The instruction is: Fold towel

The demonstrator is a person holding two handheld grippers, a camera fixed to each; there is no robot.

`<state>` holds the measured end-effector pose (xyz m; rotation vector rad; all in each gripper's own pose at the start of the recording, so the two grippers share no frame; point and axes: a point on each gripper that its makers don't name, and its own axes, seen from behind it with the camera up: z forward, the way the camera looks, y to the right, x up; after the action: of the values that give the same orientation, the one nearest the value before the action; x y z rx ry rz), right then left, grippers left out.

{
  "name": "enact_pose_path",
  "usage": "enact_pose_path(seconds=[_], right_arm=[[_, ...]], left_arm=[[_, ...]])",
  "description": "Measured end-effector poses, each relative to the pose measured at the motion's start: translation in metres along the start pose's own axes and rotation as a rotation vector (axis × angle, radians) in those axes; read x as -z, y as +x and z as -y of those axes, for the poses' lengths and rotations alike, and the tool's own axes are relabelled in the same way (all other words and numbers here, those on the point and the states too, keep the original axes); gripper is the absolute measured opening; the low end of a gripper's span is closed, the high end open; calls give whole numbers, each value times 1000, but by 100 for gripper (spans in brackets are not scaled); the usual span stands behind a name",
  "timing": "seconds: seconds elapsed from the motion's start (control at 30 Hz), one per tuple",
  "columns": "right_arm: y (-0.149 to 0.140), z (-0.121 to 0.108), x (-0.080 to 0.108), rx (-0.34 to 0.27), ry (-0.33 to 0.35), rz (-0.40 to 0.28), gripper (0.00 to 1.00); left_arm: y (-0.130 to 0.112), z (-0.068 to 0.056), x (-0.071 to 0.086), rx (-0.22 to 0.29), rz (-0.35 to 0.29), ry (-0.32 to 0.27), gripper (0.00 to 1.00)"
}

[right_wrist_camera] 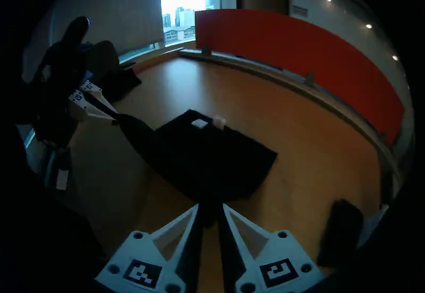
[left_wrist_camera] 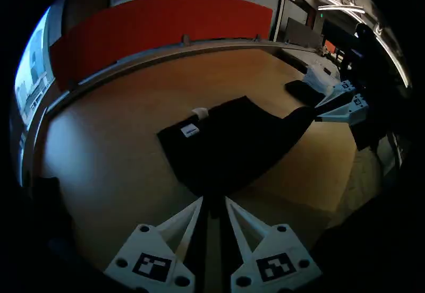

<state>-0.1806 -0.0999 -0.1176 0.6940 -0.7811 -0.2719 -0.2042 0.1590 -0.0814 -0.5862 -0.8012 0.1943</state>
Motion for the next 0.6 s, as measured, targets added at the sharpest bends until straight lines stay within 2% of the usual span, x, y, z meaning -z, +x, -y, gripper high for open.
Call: enact_pose_path(seconds=[0.6], right_arm=[[15,12,25,-8,2,-21,17]], left_arm=[[17,-5,27,9,-15,-11,13]])
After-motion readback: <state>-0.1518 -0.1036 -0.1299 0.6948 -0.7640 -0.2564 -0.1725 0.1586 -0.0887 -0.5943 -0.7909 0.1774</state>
